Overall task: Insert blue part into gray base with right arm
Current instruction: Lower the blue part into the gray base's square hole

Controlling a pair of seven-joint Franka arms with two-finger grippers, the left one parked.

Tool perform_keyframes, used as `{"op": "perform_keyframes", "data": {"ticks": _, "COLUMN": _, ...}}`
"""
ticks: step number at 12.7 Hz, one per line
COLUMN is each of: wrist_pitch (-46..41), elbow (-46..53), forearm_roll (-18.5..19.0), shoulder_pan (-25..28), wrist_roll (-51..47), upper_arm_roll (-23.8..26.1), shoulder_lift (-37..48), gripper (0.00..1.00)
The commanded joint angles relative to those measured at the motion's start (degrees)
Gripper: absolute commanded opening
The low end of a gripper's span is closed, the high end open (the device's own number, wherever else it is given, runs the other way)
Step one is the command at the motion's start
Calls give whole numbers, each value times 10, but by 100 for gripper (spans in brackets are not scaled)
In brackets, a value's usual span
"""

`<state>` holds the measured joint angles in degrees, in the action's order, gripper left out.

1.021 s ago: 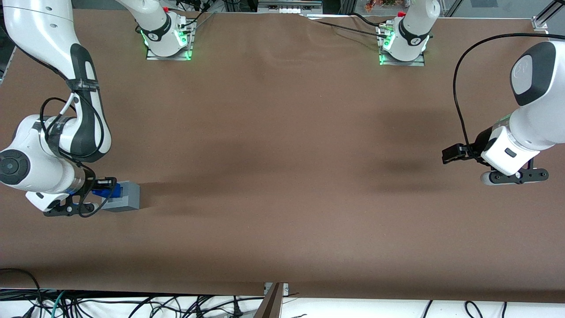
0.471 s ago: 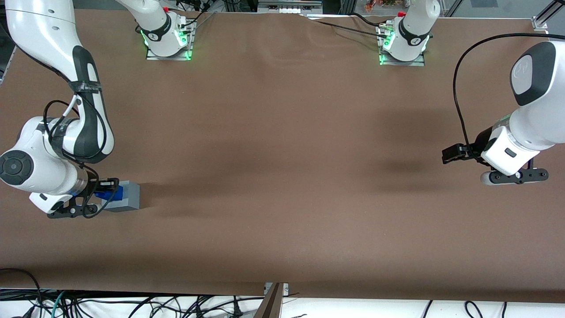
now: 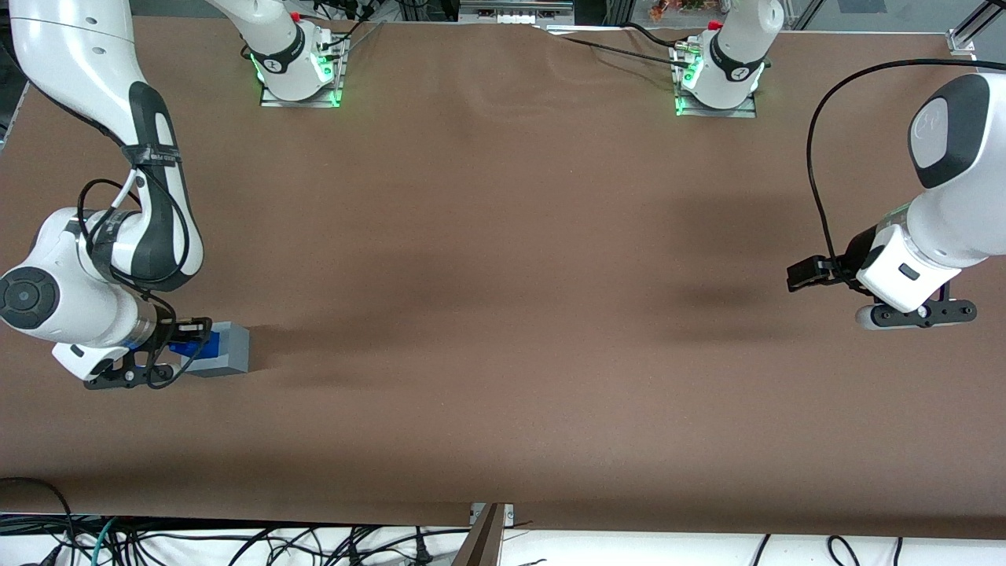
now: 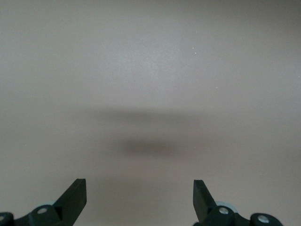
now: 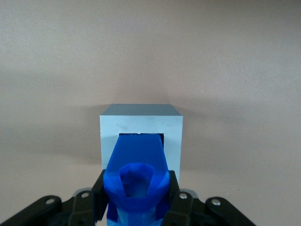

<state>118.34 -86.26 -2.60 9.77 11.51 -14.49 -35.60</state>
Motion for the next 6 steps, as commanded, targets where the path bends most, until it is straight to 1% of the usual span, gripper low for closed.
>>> {"op": "perform_keyframes", "data": {"ticks": 1, "wrist_pitch": 17, "elbow": -1, "forearm_roll": -18, "shoulder_pan": -10, "wrist_roll": 12, "upper_arm_roll": 5, "shoulder_lift": -13, "gripper": 25}}
{"op": "perform_keyframes", "data": {"ticks": 5, "wrist_pitch": 32, "elbow": 1, "forearm_roll": -19, "shoulder_pan": -14, "wrist_roll": 12, "upper_arm_roll": 5, "shoulder_lift": -19, "gripper": 25}}
{"op": "perform_keyframes", "data": {"ticks": 6, "wrist_pitch": 32, "elbow": 1, "forearm_roll": -20, "shoulder_pan": -14, "wrist_roll": 11, "upper_arm_roll": 4, "shoulder_lift": -19, "gripper": 46}}
